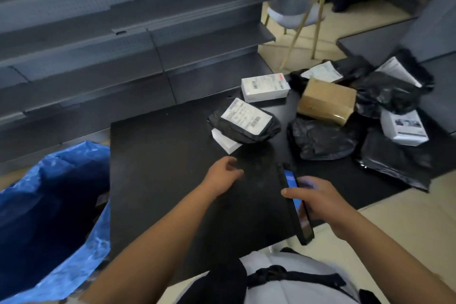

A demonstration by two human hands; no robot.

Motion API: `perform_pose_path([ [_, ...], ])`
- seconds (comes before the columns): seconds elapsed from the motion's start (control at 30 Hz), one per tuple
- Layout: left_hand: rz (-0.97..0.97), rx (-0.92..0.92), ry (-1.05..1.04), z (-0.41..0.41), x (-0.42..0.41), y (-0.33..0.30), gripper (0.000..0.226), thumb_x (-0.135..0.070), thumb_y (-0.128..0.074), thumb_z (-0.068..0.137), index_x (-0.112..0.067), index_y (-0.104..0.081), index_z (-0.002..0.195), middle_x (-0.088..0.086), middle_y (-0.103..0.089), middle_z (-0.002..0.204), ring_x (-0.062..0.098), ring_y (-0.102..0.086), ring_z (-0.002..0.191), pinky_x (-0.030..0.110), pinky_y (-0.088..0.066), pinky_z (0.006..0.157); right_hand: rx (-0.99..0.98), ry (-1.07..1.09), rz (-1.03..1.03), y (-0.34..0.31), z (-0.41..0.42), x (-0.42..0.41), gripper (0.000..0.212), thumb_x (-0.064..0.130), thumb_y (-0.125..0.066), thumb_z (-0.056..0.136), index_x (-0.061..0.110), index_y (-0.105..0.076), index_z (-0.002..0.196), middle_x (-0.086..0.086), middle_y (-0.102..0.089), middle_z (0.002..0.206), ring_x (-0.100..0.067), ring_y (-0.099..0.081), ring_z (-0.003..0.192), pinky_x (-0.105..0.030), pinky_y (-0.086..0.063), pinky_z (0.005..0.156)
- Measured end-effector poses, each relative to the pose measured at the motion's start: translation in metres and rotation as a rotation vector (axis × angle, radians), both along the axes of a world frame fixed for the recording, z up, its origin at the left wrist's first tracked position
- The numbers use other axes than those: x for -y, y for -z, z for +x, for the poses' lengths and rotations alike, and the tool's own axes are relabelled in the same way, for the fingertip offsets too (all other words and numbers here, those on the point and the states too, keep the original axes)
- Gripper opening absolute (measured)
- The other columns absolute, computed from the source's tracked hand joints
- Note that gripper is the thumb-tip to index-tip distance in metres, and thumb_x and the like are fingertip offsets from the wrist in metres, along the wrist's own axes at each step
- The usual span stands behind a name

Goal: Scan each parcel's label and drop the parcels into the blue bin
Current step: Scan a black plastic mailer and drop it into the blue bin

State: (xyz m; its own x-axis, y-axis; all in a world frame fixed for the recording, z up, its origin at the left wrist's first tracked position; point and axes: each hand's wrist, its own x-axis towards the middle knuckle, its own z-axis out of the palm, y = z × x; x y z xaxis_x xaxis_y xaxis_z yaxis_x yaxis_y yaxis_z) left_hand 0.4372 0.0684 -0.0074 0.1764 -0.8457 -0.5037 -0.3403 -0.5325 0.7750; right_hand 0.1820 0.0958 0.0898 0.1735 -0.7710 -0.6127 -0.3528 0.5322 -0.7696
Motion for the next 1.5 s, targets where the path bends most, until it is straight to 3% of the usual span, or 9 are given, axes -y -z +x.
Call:
perform_pose_path([
  [0.1,0.100,-0.326,-0.340,-0.044,0.037,-0.002,0.053,-0.030,-0.077,0.087,-0.013,-0.056,0.133,0.003,-0.064,0.099,0.016,-0.061,0.081,0.030,-0.053,0.069,0.027,0.050,0.010,-0.001,-0.026,0.009,0.023,0.023,-0.082,0.083,0.009,-0.076,0.101,-0.023,-0.076,0.094,-0.033,-0.065,0.069,-0.045,-0.053,0.069],
  [0.27,0.185,-0.696,-0.767,-0.094,0.088,0.006,0.067,-0.032,-0.078,0.087,-0.017,-0.048,0.145,0.011,-0.048,0.147,0.031,-0.053,0.127,0.038,-0.051,0.091,0.045,0.062,0.023,-0.001,-0.067,0.024,0.026,0.026,-0.082,0.083,0.014,-0.075,0.104,-0.016,-0.077,0.093,-0.027,-0.070,0.074,-0.040,-0.054,0.068],
  [0.4,0.167,-0.838,-1.020,-0.103,0.122,0.014,0.074,-0.036,-0.084,0.078,-0.020,-0.051,0.142,0.004,-0.060,0.137,0.028,-0.058,0.115,0.039,-0.049,0.085,0.052,0.059,0.026,0.003,-0.102,0.039,0.030,0.026,-0.083,0.082,0.018,-0.073,0.109,-0.010,-0.079,0.096,-0.028,-0.077,0.086,-0.049,-0.060,0.082],
  [0.63,0.072,-0.888,-1.248,-0.114,0.143,0.019,0.045,-0.009,-0.075,0.088,-0.015,-0.060,0.130,0.005,-0.071,0.116,0.025,-0.069,0.094,0.038,-0.055,0.081,0.032,0.042,0.015,0.009,-0.146,0.066,0.065,0.048,-0.086,0.063,0.019,-0.070,0.119,-0.008,-0.079,0.103,-0.035,-0.077,0.091,-0.052,-0.060,0.085],
  [0.87,-0.005,-0.975,-1.218,-0.106,0.099,0.016,0.017,-0.006,-0.073,0.090,-0.009,-0.065,0.105,0.010,-0.072,0.113,0.023,-0.070,0.089,0.034,-0.055,0.075,-0.004,-0.076,0.011,0.014,-0.148,0.096,0.039,0.031,-0.079,0.086,0.017,-0.069,0.121,-0.016,-0.078,0.093,-0.042,-0.074,0.089,-0.049,-0.061,0.076],
  [1.03,-0.075,-0.991,-1.278,-0.079,0.017,0.021,0.037,-0.003,-0.069,0.092,-0.002,-0.060,0.127,0.017,-0.072,0.116,0.027,-0.072,0.095,0.036,-0.060,0.065,-0.018,-0.235,0.048,0.023,-0.112,0.108,0.048,0.030,-0.078,0.088,0.011,-0.064,0.131,-0.011,-0.074,0.076,-0.025,-0.071,0.065,-0.039,-0.056,0.066],
  [1.13,-0.112,-0.954,-1.408,-0.059,-0.039,0.035,0.064,-0.001,-0.071,0.089,-0.006,-0.043,0.146,0.018,-0.072,0.117,0.030,-0.072,0.100,0.037,-0.061,0.060,-0.004,-0.359,0.085,0.027,-0.087,0.110,0.057,0.032,-0.079,0.087,0.012,-0.061,0.138,-0.015,-0.074,0.097,-0.028,-0.072,0.083,-0.045,-0.059,0.077],
  [1.37,-0.059,-0.865,-1.503,-0.056,-0.117,0.056,0.054,-0.002,-0.071,0.090,-0.004,-0.050,0.139,0.016,-0.072,0.116,0.030,-0.071,0.099,0.039,-0.062,0.062,0.008,-0.577,0.090,0.025,-0.041,0.096,0.037,0.028,-0.075,0.091,0.012,-0.068,0.123,-0.011,-0.075,0.097,-0.029,-0.073,0.089,-0.046,-0.061,0.080],
  [1.5,0.001,-0.748,-1.531,-0.052,-0.144,0.076,0.074,0.000,-0.079,0.081,-0.006,-0.043,0.145,0.018,-0.070,0.119,0.036,-0.071,0.103,0.045,-0.061,0.069,-0.017,-0.634,0.122,0.020,-0.031,0.084,0.038,0.026,-0.073,0.093,0.012,-0.065,0.126,-0.012,-0.074,0.095,-0.027,-0.073,0.082,-0.037,-0.061,0.068],
])
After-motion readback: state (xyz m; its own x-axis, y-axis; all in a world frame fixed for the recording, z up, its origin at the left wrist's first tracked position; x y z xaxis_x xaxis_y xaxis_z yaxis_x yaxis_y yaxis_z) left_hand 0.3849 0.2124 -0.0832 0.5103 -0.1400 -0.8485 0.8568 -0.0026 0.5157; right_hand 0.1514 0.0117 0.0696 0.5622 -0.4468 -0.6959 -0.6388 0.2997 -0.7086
